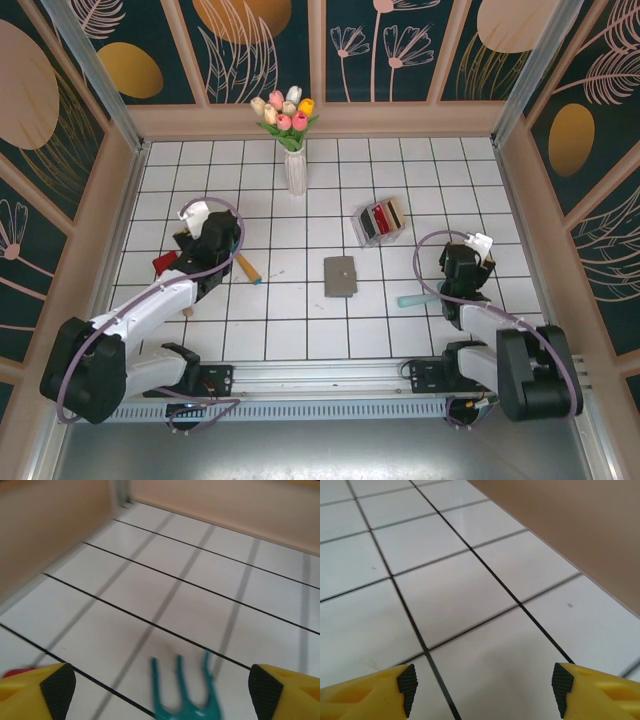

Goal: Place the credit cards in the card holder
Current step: Reset both arms

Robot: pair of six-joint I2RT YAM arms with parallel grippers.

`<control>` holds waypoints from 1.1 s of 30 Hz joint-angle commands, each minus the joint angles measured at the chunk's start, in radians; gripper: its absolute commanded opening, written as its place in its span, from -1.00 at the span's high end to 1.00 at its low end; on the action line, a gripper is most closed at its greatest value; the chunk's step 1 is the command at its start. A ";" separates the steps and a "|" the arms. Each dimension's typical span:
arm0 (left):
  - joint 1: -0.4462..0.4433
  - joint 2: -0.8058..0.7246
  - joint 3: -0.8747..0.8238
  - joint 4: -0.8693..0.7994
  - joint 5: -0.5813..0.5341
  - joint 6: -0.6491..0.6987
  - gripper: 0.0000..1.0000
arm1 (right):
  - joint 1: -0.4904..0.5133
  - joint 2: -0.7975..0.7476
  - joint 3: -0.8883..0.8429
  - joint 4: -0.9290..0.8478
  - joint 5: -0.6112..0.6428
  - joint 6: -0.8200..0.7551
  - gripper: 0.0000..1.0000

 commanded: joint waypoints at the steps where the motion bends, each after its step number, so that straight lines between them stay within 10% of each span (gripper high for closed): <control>1: 0.054 -0.002 -0.076 0.225 -0.057 0.180 -0.85 | -0.013 0.066 0.001 0.410 -0.193 -0.118 -0.49; 18: 0.240 0.261 -0.350 1.180 0.218 0.532 -0.97 | -0.066 0.393 0.040 0.723 -0.302 -0.091 -0.62; 19: 0.263 0.301 -0.375 1.284 0.230 0.517 -0.97 | -0.073 0.383 0.045 0.691 -0.307 -0.082 -0.96; 33: 0.375 0.336 -0.362 1.240 0.425 0.431 -0.98 | -0.076 0.386 0.043 0.701 -0.308 -0.081 -0.98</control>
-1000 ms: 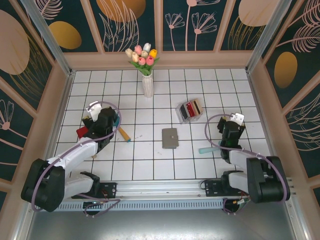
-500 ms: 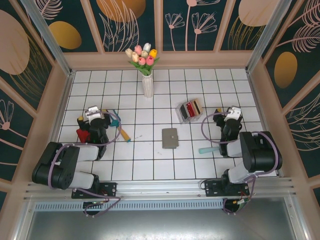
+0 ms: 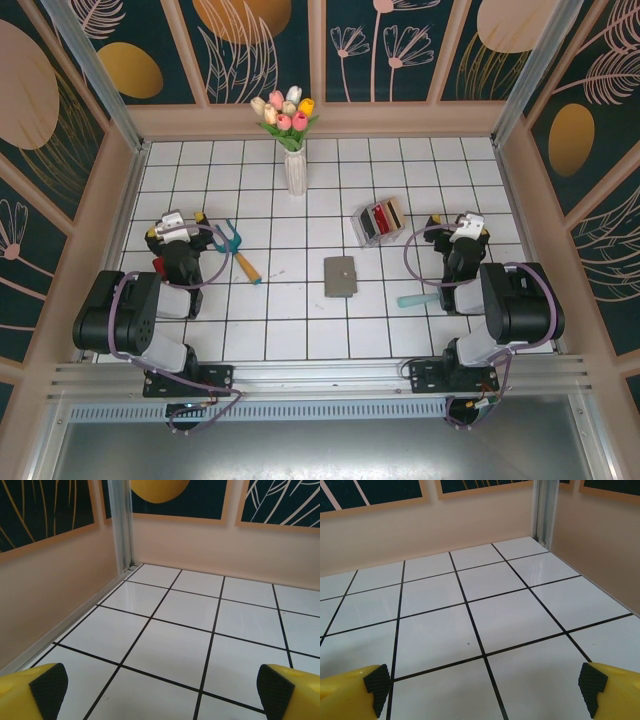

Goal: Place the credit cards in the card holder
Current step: Reset both arms

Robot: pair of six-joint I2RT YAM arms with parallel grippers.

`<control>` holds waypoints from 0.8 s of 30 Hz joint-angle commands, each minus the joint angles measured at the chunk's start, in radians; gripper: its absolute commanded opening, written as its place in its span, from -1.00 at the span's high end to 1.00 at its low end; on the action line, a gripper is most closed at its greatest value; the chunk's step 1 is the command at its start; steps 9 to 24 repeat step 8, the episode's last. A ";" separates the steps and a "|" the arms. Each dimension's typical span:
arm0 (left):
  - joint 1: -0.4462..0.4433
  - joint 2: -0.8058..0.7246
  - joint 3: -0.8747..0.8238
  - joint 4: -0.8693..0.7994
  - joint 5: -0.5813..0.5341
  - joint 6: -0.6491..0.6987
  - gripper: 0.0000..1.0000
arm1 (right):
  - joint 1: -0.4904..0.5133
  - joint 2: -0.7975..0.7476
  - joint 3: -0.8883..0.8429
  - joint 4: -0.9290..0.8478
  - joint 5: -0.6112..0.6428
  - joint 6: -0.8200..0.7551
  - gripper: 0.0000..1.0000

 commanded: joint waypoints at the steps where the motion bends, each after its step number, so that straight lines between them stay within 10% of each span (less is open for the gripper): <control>1: 0.009 -0.004 -0.003 0.046 0.036 -0.020 -0.97 | -0.008 0.005 0.010 0.049 -0.013 0.013 -0.98; 24: 0.009 -0.005 -0.005 0.048 0.039 -0.018 -0.97 | -0.010 0.005 0.011 0.048 -0.017 0.015 -0.98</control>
